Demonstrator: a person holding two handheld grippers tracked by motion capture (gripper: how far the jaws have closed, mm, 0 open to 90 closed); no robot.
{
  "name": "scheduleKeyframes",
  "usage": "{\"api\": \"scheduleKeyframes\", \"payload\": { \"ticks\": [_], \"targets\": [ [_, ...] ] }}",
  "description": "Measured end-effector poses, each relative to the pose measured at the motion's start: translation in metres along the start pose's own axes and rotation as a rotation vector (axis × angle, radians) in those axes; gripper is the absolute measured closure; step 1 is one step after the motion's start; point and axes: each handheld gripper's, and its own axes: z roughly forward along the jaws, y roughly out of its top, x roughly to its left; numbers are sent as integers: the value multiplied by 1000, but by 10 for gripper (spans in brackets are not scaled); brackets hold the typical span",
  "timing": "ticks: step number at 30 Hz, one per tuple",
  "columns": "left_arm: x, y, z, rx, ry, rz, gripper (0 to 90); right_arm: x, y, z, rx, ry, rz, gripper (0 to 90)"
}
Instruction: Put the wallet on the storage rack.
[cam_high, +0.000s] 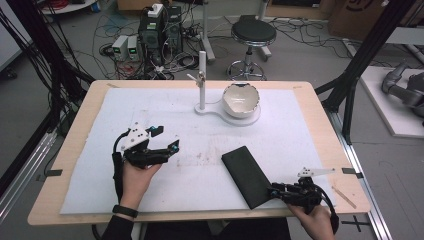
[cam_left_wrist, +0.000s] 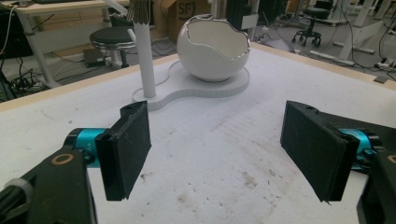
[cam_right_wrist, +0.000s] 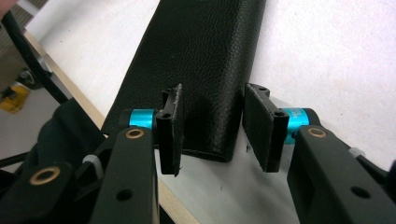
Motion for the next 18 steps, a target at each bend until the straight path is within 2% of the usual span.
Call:
{"api": "scheduleKeyframes", "payload": {
  "ticks": [1, 2, 5, 7, 8, 13, 18],
  "targets": [
    [0, 0, 0, -2, 2, -1, 243, 3, 2, -1, 15, -10, -25, 657],
    [0, 0, -1, -3, 2, 0, 243, 3, 2, -1, 15, -10, -25, 657],
    [-1, 0, -2, -6, 5, 1, 243, 4, 5, -3, 17, -17, -49, 750],
    [-1, 0, -3, -4, 8, 0, 243, 6, 7, -4, 9, -16, -51, 788],
    [-1, 0, -4, -5, 8, 2, 243, 7, 9, -6, 2, -23, -67, 798],
    [1, -1, -8, -6, 17, -5, 243, 22, 24, -17, -79, -88, -156, 825],
    [2, -2, -13, -11, 27, -5, 243, 27, 37, -29, -137, -160, -217, 830]
  ]
}}
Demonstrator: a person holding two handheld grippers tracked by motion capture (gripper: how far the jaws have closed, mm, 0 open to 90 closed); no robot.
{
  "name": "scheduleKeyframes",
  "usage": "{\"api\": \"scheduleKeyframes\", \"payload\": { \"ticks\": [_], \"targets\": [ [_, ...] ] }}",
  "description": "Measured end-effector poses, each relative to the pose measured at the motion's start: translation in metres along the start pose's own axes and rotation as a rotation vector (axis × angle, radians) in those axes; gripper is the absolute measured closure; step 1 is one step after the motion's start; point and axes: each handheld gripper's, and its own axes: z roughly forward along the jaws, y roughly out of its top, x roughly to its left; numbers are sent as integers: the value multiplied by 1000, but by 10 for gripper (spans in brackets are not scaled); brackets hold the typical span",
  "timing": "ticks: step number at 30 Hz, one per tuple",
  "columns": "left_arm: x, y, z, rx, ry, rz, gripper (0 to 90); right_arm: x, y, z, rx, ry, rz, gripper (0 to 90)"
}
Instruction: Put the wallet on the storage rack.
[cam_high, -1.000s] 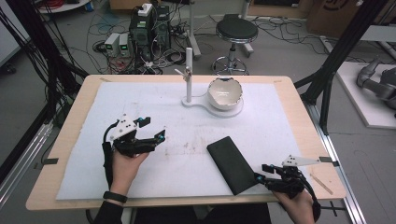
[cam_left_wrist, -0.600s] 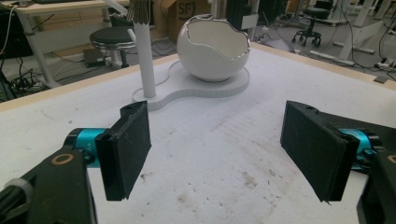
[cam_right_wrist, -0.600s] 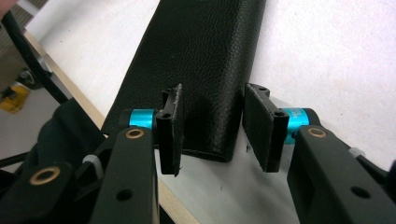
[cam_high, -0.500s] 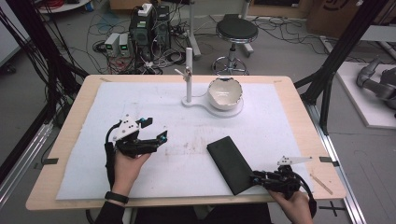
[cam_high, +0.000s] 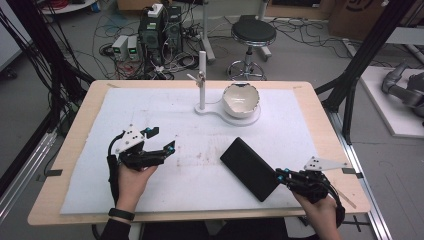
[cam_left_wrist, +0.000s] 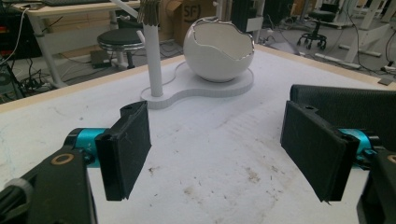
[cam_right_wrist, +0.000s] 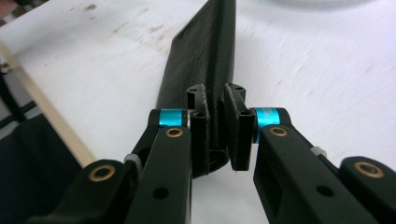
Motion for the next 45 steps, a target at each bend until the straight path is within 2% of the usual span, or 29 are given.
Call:
{"api": "scheduleKeyframes", "payload": {
  "ticks": [2, 4, 6, 7, 9, 14, 19, 21, 26, 28, 29, 30, 32, 33, 38, 42, 45],
  "targets": [
    [0, 0, -1, -3, 5, -5, 243, -1, 4, -4, -29, -23, -11, 833],
    [0, 0, -2, -3, 8, -4, 243, -2, 10, -9, -56, -66, -34, 833],
    [0, 0, -3, -5, 9, -2, 243, 0, 15, -11, -72, -112, -77, 834],
    [0, 0, -3, -6, 10, -2, 243, 3, 18, -12, -91, -151, -112, 833],
    [0, 0, -3, -5, 9, -2, 243, 4, 19, -12, -94, -158, -125, 833],
    [1, 0, -1, -4, 4, -4, 243, 10, 13, -11, -104, -137, -182, 830],
    [-1, 1, 5, -3, -5, -3, 243, 16, 8, -10, -102, -119, -201, 824],
    [-2, 1, 7, 1, -11, 1, 243, 16, 7, -10, -94, -93, -214, 812],
    [-3, 1, 9, 3, -20, 3, 243, 19, 5, -9, -103, -69, -241, 778],
    [-4, 1, 10, 3, -19, 3, 243, 19, 4, -9, -105, -67, -234, 758],
    [-4, 1, 10, 4, -19, 3, 243, 18, 4, -7, -94, -61, -218, 701],
    [-3, 1, 10, 5, -19, 4, 243, 18, 4, -7, -94, -61, -218, 701],
    [-3, 1, 9, 5, -21, 5, 243, 17, 3, -5, -88, -57, -208, 638],
    [-3, 1, 9, 4, -21, 3, 243, 17, 2, -2, -82, -65, -194, 580],
    [-2, 0, 8, 5, -18, 1, 243, 17, 2, 1, -76, -72, -178, 516],
    [-2, 0, 8, 6, -16, 0, 243, 15, 0, 4, -68, -77, -146, 440],
    [-2, -1, 8, 8, -16, 0, 243, 14, -2, 6, -58, -77, -135, 430]
  ]
}}
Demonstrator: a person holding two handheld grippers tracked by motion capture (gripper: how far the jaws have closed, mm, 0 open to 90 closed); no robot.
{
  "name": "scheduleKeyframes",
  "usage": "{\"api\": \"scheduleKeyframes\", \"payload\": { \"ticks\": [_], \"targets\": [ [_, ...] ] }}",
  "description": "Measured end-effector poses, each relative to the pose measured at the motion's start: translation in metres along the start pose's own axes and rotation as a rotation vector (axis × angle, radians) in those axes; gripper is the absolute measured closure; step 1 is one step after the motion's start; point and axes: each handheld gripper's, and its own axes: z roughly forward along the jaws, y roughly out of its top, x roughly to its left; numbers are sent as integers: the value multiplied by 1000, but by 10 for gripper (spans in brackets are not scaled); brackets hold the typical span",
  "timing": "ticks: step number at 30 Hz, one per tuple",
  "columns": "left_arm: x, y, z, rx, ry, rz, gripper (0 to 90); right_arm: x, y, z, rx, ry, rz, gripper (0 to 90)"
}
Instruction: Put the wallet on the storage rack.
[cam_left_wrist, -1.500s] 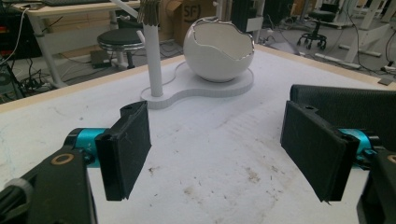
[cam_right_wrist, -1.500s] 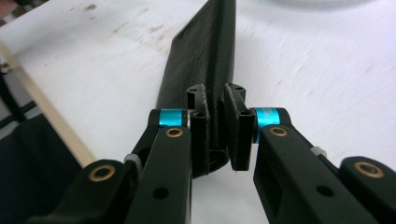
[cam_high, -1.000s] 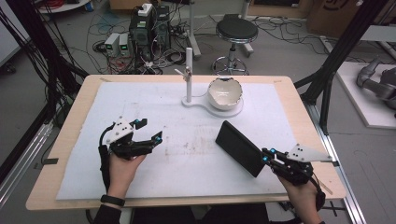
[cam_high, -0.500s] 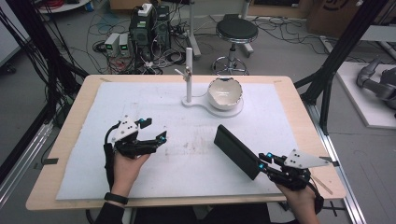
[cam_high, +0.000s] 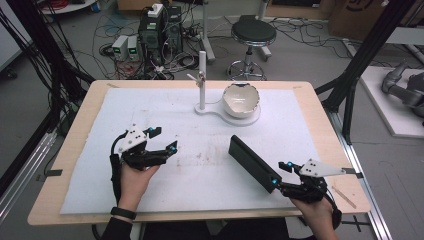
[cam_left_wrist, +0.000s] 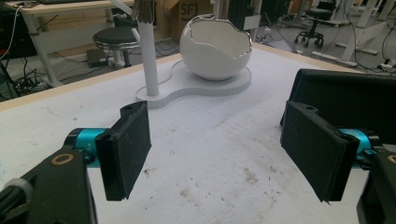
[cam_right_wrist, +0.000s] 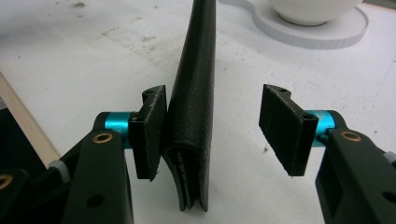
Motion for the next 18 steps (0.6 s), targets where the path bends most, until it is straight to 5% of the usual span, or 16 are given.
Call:
{"api": "scheduleKeyframes", "payload": {
  "ticks": [12, 18],
  "targets": [
    [0, -1, 1, 2, -2, 0, 243, 0, -11, 14, 90, 34, 37, 497],
    [-1, 0, 1, 0, -4, 1, 243, 0, -11, 16, 107, 47, 35, 721]
  ]
}}
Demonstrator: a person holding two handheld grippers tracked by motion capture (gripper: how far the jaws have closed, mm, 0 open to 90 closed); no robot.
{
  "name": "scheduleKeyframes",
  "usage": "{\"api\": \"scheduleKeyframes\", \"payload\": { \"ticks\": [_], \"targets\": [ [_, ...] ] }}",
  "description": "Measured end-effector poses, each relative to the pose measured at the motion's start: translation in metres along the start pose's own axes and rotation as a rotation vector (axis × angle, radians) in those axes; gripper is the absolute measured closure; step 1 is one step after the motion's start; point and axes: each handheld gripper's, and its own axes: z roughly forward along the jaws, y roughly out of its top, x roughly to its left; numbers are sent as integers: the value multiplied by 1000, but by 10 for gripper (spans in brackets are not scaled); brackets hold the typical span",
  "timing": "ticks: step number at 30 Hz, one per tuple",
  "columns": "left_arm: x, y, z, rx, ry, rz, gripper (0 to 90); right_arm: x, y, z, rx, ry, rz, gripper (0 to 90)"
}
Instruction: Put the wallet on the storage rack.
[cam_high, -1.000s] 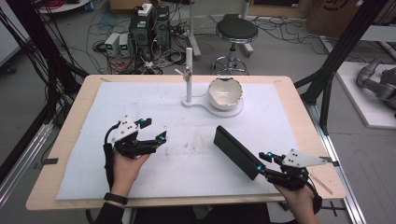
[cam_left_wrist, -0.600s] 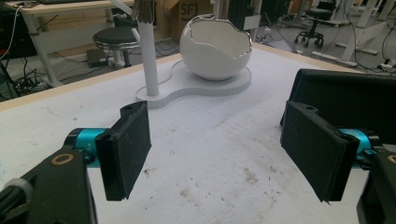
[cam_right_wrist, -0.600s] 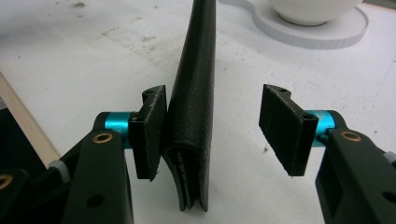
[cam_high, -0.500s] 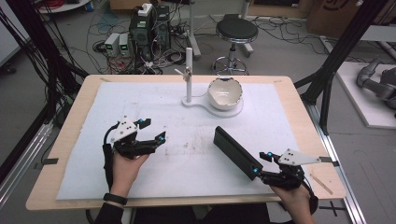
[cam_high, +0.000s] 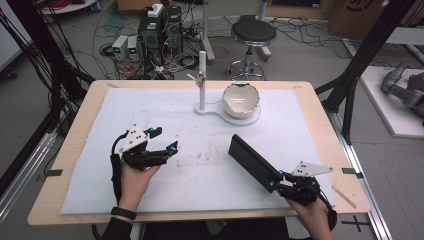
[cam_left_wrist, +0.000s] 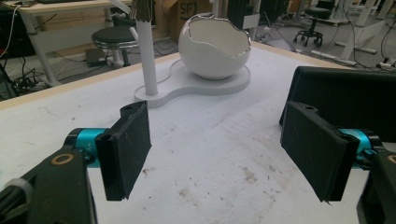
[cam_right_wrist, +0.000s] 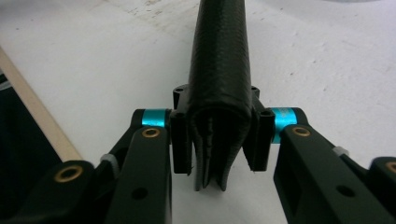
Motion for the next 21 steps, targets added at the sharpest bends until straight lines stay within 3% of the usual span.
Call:
{"api": "scheduleKeyframes", "payload": {
  "ticks": [12, 21],
  "targets": [
    [-1, -1, -2, 2, -2, -3, 243, -3, 17, -16, -66, -69, 11, 765],
    [0, -1, -4, -2, 2, -3, 243, -18, 49, -32, -150, -125, 30, 765]
  ]
}}
